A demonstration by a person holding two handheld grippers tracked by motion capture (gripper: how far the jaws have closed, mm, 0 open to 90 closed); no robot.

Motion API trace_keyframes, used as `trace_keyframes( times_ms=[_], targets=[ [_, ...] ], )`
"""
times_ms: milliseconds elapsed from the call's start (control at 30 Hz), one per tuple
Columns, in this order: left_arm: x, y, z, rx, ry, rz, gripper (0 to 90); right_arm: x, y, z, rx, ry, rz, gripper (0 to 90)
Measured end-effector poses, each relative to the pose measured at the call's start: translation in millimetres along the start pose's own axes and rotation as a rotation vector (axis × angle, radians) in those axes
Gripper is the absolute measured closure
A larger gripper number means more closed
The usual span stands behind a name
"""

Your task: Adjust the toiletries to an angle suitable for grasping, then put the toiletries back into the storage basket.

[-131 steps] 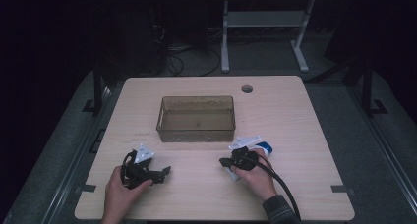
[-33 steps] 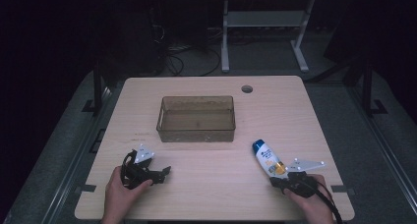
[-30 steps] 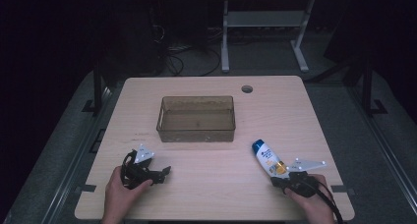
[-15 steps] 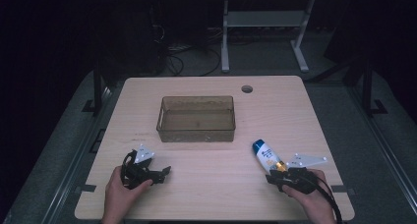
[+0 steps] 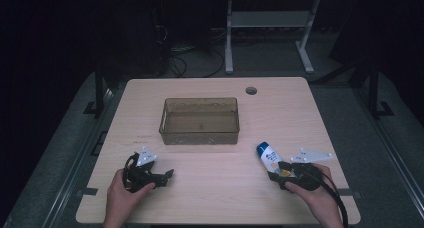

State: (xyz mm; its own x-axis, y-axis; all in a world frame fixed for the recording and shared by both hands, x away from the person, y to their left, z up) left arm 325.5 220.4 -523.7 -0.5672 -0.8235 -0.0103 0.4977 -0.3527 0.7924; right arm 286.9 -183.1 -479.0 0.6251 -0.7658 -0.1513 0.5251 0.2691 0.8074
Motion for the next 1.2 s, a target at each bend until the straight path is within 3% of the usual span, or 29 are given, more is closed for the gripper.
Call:
trace_keyframes(
  times_ms=[233, 900, 1200],
  targets=[
    [0.2, 0.1, 0.0, 0.002, -0.002, 0.001, 12.6, 3.3, 5.6, 0.3, 0.001, -0.006, 0.008, 39.5],
    [0.0, 0.0, 0.0, 0.0, -0.003, -0.002, 12.6, 24.5, 19.1, -12.5, -0.022, -0.042, -0.025, 33.4],
    [0.0, 0.0, 0.0, 0.0, -0.003, -0.002, 12.6, 31.1, 24.0, -23.1, -0.069, -0.073, -0.02, 29.6]
  ],
)
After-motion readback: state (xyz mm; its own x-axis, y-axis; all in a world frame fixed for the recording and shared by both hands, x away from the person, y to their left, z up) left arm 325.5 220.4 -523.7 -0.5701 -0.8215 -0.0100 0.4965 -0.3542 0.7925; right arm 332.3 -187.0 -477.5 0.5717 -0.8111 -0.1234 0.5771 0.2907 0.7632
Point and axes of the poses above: each handheld gripper's, and its own axes: z roughly backward along the jaws, y roughly out of its top, x roughly to its right, the point moved 7 cm from there along -z, roughly forward along the jaws, and after that the axes turned 6 degrees about x, right-handed, at the moved point
